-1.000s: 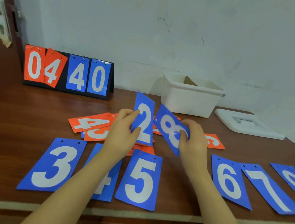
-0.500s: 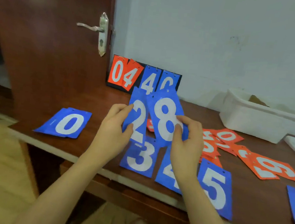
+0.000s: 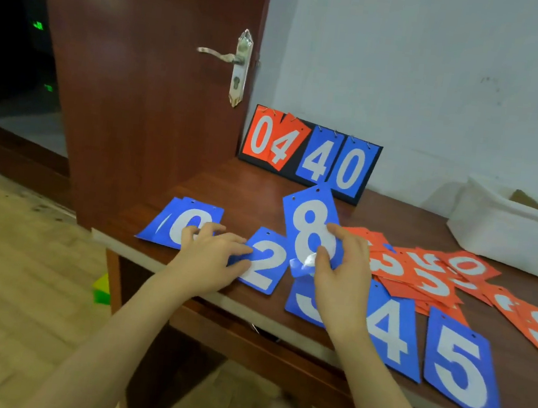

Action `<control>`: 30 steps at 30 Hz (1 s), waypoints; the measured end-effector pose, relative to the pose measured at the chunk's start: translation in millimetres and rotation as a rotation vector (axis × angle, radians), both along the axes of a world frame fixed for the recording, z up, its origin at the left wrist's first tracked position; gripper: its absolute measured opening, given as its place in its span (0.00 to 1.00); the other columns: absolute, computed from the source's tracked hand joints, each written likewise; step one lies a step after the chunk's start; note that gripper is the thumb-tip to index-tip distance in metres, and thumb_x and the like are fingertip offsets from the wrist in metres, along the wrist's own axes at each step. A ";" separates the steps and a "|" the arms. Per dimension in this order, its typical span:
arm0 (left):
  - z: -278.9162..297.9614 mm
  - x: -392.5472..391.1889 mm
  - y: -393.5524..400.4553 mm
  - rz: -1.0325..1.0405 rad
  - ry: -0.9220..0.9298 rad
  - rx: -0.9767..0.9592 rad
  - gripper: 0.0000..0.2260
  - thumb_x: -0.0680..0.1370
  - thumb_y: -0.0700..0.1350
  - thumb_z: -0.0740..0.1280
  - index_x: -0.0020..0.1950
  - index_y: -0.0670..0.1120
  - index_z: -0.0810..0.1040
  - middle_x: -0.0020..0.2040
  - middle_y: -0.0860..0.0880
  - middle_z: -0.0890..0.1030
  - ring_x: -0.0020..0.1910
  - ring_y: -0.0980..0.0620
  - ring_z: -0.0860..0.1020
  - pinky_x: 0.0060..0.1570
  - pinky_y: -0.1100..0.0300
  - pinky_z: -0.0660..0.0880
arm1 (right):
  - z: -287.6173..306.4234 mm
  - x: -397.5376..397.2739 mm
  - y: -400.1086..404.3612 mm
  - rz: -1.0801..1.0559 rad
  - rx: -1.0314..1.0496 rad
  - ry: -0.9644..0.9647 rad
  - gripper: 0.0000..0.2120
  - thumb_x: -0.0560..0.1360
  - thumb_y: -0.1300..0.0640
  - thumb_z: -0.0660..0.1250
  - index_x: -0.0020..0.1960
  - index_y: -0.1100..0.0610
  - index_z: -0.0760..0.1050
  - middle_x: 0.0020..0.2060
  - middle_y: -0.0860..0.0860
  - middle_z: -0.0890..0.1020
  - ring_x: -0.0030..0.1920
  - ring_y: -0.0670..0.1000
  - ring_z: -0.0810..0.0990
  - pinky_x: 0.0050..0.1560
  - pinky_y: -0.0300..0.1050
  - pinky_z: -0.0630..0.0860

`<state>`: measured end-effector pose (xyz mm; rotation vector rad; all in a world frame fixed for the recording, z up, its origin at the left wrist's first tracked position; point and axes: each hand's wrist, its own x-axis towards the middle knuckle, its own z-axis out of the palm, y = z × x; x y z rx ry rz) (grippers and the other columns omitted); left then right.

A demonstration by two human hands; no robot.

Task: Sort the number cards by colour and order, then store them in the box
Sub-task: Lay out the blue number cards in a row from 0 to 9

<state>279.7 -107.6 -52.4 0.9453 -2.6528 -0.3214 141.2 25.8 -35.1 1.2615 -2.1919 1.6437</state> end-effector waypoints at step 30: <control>21.6 -259.0 264.0 -0.464 0.585 0.388 0.24 0.71 0.37 0.71 0.66 0.42 0.71 0.55 0.44 0.73 0.37 0.60 0.70 0.42 0.72 0.65 | -13.5 -155.6 274.9 -0.409 0.222 0.056 0.22 0.76 0.54 0.64 0.70 0.48 0.66 0.56 0.47 0.75 0.49 0.44 0.73 0.58 0.53 0.72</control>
